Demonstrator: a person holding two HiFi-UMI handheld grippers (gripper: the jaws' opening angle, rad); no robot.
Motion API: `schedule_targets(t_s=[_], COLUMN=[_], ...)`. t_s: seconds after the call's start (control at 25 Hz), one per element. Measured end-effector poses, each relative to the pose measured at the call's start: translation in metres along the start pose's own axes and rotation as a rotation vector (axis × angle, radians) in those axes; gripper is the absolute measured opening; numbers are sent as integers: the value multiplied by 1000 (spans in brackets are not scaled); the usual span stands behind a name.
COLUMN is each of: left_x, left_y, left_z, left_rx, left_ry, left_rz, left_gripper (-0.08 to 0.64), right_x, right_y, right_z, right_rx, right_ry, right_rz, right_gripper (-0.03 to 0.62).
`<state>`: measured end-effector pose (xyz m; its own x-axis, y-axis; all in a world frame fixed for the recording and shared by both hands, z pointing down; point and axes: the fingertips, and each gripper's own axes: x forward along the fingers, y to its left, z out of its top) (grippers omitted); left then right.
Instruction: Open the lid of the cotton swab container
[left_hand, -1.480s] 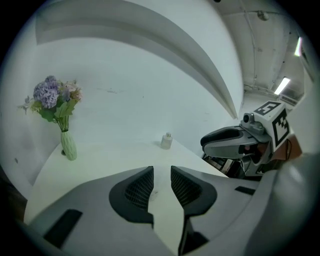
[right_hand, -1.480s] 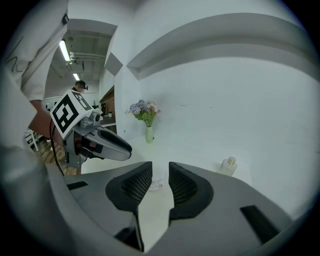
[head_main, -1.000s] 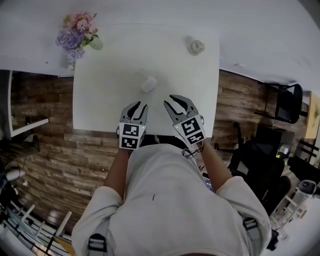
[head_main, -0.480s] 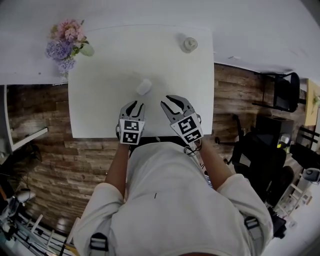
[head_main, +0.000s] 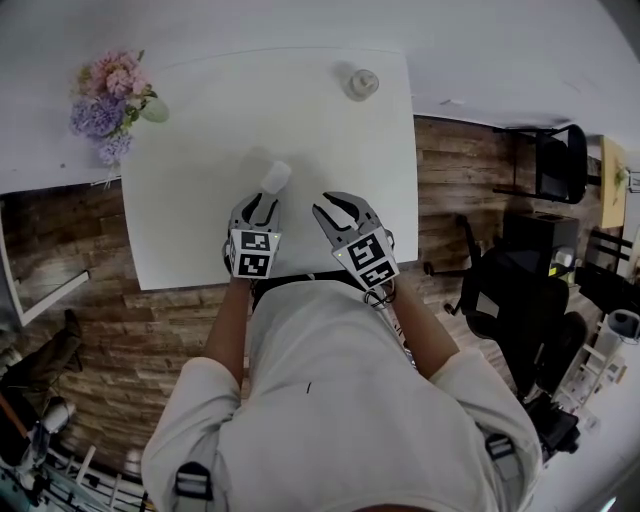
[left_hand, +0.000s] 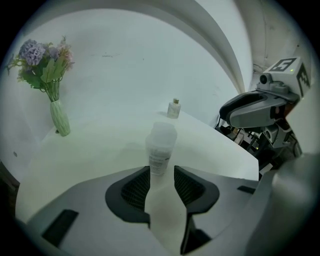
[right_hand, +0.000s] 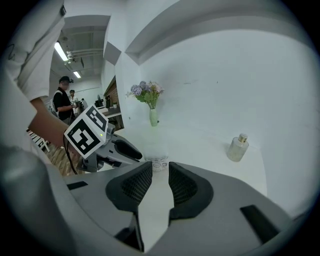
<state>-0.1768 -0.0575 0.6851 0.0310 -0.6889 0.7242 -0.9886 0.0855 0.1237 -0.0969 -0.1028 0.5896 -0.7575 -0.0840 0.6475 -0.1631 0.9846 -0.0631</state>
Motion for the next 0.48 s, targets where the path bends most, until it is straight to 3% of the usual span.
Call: schedule_targets(t_s=[0.48], left_x=[24], left_y=[3], left_z=[8], left_rx=[86], left_ry=[13], left_rz=[-59], left_gripper=[238], right_x=[-4], right_y=[-11], right_z=[-4], right_rx=[46], right_ry=[7], right_rz=[-60], right_gripper=[104])
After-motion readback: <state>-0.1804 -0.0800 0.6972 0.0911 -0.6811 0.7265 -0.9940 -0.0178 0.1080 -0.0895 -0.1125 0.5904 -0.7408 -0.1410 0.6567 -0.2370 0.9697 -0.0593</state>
